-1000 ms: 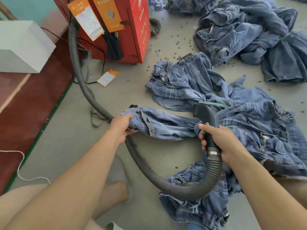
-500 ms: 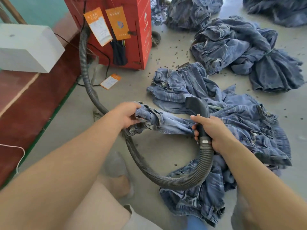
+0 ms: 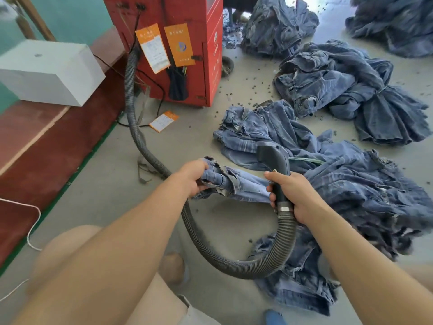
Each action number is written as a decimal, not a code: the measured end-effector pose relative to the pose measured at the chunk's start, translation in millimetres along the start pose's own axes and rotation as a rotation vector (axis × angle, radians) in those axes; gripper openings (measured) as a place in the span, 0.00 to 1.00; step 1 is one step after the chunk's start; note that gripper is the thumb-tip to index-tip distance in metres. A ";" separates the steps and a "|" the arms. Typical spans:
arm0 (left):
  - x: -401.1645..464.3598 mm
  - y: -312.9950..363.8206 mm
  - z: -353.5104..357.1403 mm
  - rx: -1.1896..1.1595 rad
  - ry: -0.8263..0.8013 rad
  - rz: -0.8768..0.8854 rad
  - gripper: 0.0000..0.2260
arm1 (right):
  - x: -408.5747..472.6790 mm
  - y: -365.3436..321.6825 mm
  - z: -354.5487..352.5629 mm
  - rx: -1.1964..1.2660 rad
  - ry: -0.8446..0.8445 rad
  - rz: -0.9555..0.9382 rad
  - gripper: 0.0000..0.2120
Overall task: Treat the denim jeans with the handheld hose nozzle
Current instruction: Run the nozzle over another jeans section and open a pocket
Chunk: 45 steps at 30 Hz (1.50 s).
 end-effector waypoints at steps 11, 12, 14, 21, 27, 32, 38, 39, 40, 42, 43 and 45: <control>-9.9 -61.9 77.9 0.030 0.006 0.013 0.04 | 21.6 41.2 -3.4 -0.151 0.037 -0.033 0.09; -12.2 -64.1 79.2 0.023 0.008 0.006 0.03 | 23.0 43.5 -4.6 -0.180 0.042 -0.051 0.10; -16.5 -64.7 76.9 0.020 0.031 -0.019 0.04 | 25.2 47.0 -4.2 -0.215 0.039 -0.080 0.12; -8.2 -66.3 59.1 -0.079 0.092 -0.163 0.17 | 31.2 39.4 9.0 -0.213 -0.038 -0.089 0.14; -7.7 -74.5 54.8 0.422 0.262 0.135 0.17 | 37.6 49.0 5.3 -0.169 0.067 -0.059 0.17; -10.6 -79.9 68.0 -0.331 -0.062 0.113 0.15 | 41.0 61.7 8.4 -0.234 0.092 -0.083 0.21; -6.4 -78.2 57.0 -0.662 -0.247 -0.080 0.36 | 47.1 60.7 10.8 -0.390 -0.075 -0.108 0.20; -3.9 -79.0 54.5 -0.653 -0.263 -0.154 0.44 | 46.8 60.7 7.2 -0.402 -0.109 -0.105 0.18; -2.3 -80.4 55.5 -0.628 -0.304 -0.224 0.49 | 45.0 61.3 1.8 -0.416 -0.138 -0.098 0.18; 0.8 -80.0 59.2 -0.539 -0.307 -0.278 0.43 | 40.0 61.3 -8.8 -0.452 -0.180 -0.075 0.17; 3.6 -80.4 62.0 -0.509 -0.265 -0.272 0.34 | 36.4 62.8 -15.6 -0.468 -0.193 -0.060 0.17; 10.4 -79.9 59.8 -0.466 -0.186 -0.235 0.23 | 29.1 67.8 -24.7 -0.475 -0.215 -0.042 0.17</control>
Point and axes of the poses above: each hand's wrist, its own x-axis towards the middle knuckle, its own z-axis out of the palm, y = z × x, the point moved 3 cm from there along x, towards the middle knuckle, and after that the axes turned 1 degree about -y, right-handed, at the moved point
